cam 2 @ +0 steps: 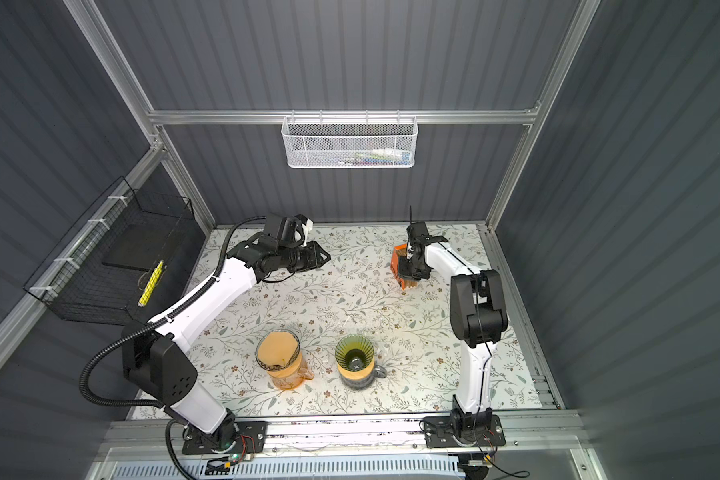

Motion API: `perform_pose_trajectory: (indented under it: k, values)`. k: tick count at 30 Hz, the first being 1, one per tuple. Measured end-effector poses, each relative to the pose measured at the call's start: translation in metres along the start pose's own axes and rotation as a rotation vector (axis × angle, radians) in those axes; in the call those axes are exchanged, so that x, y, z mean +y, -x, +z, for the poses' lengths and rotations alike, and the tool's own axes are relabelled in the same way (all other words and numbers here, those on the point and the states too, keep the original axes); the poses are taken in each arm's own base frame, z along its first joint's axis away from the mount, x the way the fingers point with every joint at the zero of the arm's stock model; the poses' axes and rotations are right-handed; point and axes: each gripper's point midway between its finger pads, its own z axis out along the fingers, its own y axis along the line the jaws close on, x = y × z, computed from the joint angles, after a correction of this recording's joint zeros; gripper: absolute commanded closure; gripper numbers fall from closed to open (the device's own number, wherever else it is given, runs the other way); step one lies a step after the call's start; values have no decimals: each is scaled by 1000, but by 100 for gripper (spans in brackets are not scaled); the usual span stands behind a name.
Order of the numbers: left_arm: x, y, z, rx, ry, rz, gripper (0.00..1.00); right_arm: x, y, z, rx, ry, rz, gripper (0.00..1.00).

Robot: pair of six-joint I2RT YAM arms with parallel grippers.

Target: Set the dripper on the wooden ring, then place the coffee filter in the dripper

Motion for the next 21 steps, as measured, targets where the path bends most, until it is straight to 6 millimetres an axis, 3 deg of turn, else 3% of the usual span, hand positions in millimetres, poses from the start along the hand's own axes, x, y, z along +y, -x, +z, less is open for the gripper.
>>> perform_pose_trajectory:
  k: [11,21]
  values:
    - [2,-2,3,2,-2,-2,71,4,7,-18,-41,7,-2,80]
    - [4,-5,5,9,-1,-4,71,6,5,-18,-36,2,-6,78]
